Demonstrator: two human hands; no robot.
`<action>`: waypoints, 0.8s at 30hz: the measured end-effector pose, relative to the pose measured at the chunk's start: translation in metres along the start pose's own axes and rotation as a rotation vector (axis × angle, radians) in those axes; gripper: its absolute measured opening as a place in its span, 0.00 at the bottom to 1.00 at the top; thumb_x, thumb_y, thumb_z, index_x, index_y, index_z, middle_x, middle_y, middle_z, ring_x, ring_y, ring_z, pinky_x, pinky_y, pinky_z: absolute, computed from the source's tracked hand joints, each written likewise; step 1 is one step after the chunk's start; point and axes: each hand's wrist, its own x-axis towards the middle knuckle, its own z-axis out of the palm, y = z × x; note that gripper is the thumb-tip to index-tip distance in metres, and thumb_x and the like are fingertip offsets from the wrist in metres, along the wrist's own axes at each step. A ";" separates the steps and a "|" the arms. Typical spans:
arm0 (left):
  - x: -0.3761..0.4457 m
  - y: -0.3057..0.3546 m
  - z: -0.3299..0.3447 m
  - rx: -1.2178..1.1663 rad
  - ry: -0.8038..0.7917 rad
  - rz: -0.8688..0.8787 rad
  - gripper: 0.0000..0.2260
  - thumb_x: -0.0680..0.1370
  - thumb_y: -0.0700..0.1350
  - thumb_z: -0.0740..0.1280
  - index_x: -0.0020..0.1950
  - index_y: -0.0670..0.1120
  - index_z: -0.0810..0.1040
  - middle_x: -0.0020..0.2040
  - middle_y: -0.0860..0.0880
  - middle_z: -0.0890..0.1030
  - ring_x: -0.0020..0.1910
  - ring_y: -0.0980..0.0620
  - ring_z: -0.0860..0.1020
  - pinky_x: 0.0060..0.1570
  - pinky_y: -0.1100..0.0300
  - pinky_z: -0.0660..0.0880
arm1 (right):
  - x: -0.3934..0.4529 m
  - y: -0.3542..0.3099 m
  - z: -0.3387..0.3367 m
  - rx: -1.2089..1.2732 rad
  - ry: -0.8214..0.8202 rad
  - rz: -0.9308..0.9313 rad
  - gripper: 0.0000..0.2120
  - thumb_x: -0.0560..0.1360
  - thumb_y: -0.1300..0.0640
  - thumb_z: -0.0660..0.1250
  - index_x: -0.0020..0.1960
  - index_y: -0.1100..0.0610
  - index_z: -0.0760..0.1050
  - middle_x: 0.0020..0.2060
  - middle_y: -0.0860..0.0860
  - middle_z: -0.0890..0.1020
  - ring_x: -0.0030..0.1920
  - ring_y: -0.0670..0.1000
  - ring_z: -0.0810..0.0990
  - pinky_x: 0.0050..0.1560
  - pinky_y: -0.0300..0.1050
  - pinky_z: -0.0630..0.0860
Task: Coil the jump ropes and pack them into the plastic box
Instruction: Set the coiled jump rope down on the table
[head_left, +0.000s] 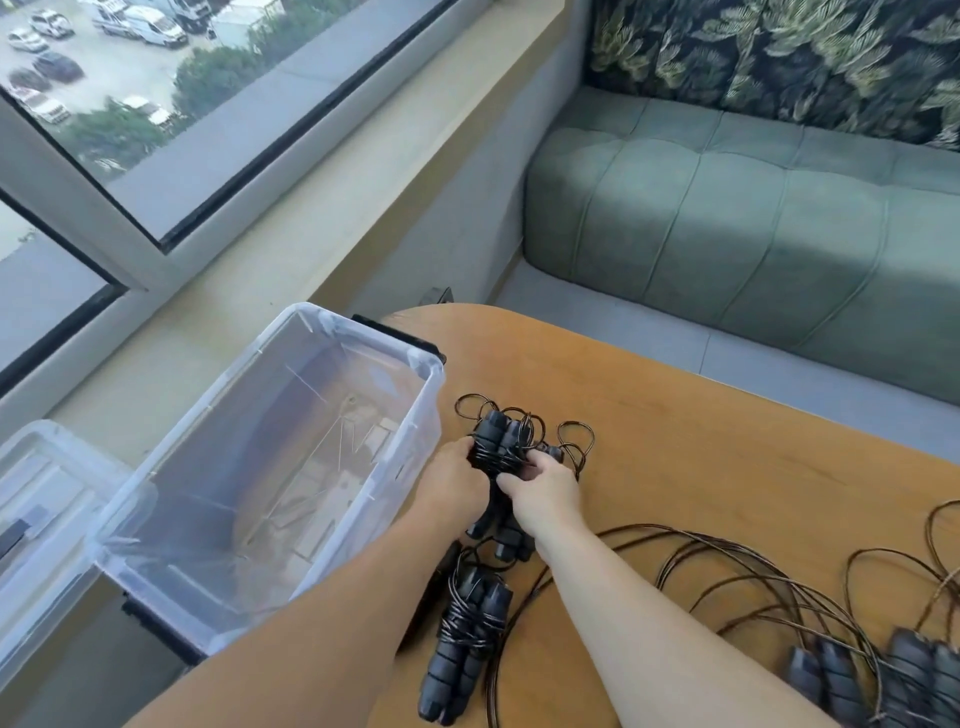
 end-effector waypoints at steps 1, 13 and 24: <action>0.003 -0.002 0.001 0.009 -0.001 -0.001 0.20 0.78 0.32 0.56 0.65 0.47 0.74 0.52 0.46 0.80 0.50 0.47 0.78 0.48 0.58 0.75 | 0.002 0.001 0.001 -0.030 0.002 -0.007 0.27 0.75 0.57 0.70 0.73 0.54 0.69 0.60 0.51 0.81 0.57 0.54 0.79 0.60 0.52 0.77; -0.008 -0.011 0.007 0.225 0.090 0.139 0.26 0.76 0.35 0.59 0.75 0.44 0.66 0.73 0.49 0.65 0.70 0.49 0.66 0.67 0.61 0.62 | -0.001 0.003 -0.005 -0.106 0.043 -0.003 0.27 0.75 0.52 0.71 0.71 0.57 0.71 0.55 0.50 0.81 0.56 0.52 0.78 0.53 0.43 0.74; -0.058 0.029 0.047 0.256 0.162 0.323 0.11 0.82 0.52 0.60 0.45 0.47 0.75 0.35 0.52 0.76 0.38 0.49 0.75 0.36 0.55 0.66 | -0.059 0.016 -0.061 0.057 0.077 -0.008 0.13 0.81 0.51 0.59 0.47 0.54 0.79 0.43 0.52 0.83 0.46 0.56 0.82 0.48 0.53 0.80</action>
